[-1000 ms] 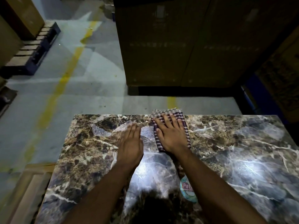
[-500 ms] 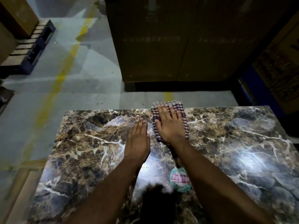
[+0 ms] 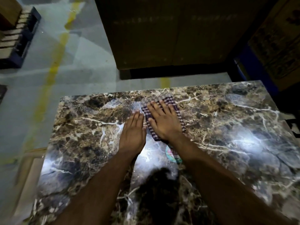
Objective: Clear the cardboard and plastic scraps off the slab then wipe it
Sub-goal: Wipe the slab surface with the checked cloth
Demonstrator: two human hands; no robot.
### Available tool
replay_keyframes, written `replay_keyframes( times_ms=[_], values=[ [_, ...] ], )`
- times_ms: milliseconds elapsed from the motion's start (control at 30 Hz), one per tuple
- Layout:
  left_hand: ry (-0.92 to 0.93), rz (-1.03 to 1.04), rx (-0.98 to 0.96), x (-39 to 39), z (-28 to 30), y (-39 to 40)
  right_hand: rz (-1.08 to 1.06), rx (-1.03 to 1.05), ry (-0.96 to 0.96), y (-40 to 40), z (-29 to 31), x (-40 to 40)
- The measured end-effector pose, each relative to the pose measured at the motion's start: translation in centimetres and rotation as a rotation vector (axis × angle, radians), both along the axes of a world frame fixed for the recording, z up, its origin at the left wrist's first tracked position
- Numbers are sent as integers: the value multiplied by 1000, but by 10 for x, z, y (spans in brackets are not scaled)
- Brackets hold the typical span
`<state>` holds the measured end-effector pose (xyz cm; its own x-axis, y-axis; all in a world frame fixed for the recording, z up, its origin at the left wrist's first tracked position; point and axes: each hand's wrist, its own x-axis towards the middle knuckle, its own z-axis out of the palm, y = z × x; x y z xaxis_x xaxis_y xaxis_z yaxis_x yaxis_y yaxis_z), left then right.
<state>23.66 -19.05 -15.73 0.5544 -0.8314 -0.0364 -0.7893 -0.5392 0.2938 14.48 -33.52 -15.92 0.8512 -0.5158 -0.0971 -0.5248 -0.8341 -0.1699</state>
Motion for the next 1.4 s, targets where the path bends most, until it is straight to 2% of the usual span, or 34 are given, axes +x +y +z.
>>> replay_keyframes(
  times_ms=[133,267,367,467,567,667,767,867,933,1067,1167,1267,1400],
  values=[
    [8,-10,2,-17,3,14,-8,8,-6,9,1,-56],
    [-3,-76,35,-22,2,33,-138,9,-8,4,5,-33],
    [-1,-55,43,-32,1,44,-65,22,-16,44,8,-25],
    [12,-21,37,-50,3,62,21,18,12,68,6,-70],
    [29,-34,35,-66,5,83,-39,16,50,54,4,-101],
    [25,-48,35,-77,5,98,-167,18,53,53,6,-78],
    [8,-47,49,-84,5,105,-74,10,47,97,9,-68],
    [8,-21,55,-92,6,110,-5,32,38,122,9,-115],
    [21,-17,66,-103,6,117,-57,29,47,118,8,-145],
    [23,-13,67,-127,8,132,-220,30,40,113,6,-137],
    [28,3,66,-143,10,141,-160,28,38,133,5,-133],
    [18,-4,43,-146,9,144,-79,-13,62,149,4,-180],
    [32,-47,47,-155,7,160,-171,9,78,142,5,-213]
  ],
)
